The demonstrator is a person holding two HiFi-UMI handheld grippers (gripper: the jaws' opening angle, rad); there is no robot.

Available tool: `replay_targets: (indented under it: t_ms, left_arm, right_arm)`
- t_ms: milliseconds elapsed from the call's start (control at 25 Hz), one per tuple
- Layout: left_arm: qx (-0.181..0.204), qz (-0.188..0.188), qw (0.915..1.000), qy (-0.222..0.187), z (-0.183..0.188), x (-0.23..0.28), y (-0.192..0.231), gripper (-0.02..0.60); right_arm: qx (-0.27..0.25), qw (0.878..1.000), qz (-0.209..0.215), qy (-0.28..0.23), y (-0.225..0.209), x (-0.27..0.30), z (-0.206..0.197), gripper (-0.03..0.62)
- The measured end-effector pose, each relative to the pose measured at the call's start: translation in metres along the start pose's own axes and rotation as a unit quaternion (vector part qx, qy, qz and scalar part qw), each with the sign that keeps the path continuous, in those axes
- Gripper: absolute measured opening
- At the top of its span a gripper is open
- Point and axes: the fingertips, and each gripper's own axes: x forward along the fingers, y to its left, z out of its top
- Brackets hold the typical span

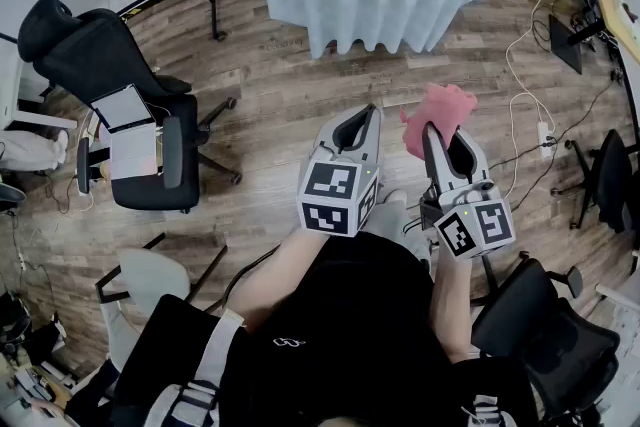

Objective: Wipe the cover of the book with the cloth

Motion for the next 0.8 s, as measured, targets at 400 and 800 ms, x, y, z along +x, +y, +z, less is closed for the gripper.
replay_targets:
  t_ms: [400, 800]
  left_arm:
    - [-0.023, -0.008, 0.9997, 0.003, 0.000, 0.000, 0.003, 0.014]
    - [-0.057, -0.021, 0.9981, 0.008, -0.002, 0.006, 0.008, 0.014]
  right_arm:
    - [0.016, 1.000, 0.009, 0.000, 0.011, 0.012, -0.005, 0.098]
    - [0.006, 1.000, -0.002, 0.013, 0.013, 0.012, -0.005, 0.100]
